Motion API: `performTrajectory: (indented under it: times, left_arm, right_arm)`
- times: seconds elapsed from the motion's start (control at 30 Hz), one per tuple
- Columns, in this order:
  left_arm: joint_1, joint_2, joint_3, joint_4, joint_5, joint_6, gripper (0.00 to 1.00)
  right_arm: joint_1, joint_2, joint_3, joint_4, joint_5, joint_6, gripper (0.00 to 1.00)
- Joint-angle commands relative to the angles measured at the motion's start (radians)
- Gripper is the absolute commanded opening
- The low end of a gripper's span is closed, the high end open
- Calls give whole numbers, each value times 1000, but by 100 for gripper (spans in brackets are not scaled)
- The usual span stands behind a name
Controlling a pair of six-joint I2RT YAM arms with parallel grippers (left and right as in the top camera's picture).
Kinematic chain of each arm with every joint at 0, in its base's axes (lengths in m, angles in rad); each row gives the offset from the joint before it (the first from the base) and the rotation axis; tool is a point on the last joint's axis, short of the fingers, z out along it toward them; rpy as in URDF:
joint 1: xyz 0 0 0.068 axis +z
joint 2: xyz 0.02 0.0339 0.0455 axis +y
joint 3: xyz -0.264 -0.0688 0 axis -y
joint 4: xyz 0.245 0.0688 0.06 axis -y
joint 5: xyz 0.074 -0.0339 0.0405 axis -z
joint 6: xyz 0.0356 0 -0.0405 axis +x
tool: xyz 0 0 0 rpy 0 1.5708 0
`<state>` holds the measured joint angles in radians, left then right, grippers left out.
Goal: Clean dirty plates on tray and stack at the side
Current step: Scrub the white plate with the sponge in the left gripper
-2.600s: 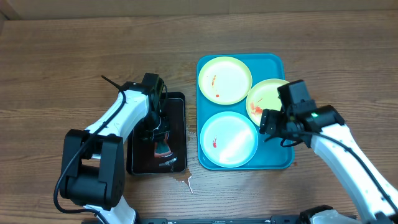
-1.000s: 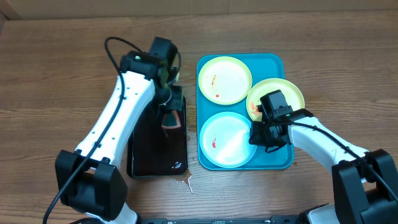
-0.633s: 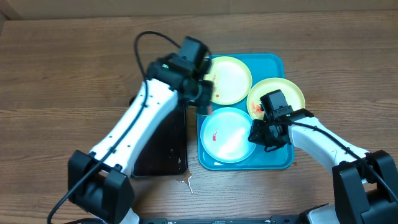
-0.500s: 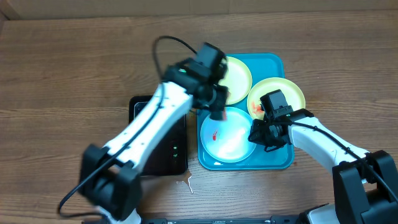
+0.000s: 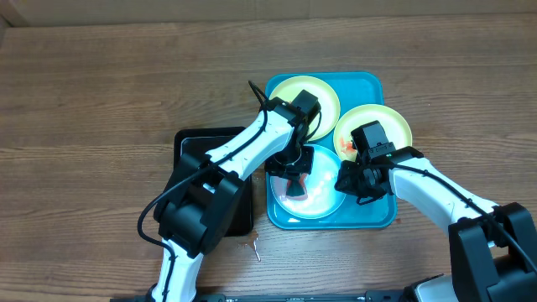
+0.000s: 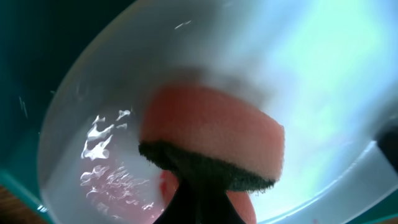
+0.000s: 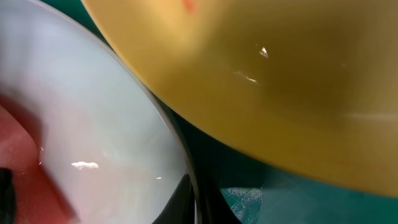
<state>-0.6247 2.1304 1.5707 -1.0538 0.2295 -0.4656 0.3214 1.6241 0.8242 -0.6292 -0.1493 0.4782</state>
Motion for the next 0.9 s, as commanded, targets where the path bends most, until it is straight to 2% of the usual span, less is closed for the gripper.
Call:
performTrajectory:
  times: [0.0, 0.13, 0.2, 0.3, 0.43, 0.57, 0.77, 0.87]
  left_arm:
    - [5, 29, 11, -58, -152, -14, 4]
    - [5, 29, 26, -109, -343, -9, 4]
    - [2, 29, 26, -110, -367, 16, 4]
    - [1, 29, 26, -69, -249, 82, 4]
    - [2, 30, 25, 18, 77, 176, 4]
    - [-11, 45, 21, 134, 332, 177, 4]
    - [-37, 71, 21, 122, 365, 163, 4]
    - [-29, 71, 22, 47, 299, 117, 4]
  right_arm:
    - [-7, 9, -7, -11, 88, 27, 4]
    - [-7, 9, -7, -11, 89, 27, 4]
    - [-7, 9, -7, -11, 89, 27, 4]
    - [-7, 9, -7, -11, 88, 27, 4]
    - [-7, 9, -7, -11, 89, 27, 4]
    - [-7, 9, -7, -11, 89, 27, 4]
    - [-7, 9, -7, -15, 89, 27, 4]
    - [-7, 9, -7, -19, 89, 27, 4]
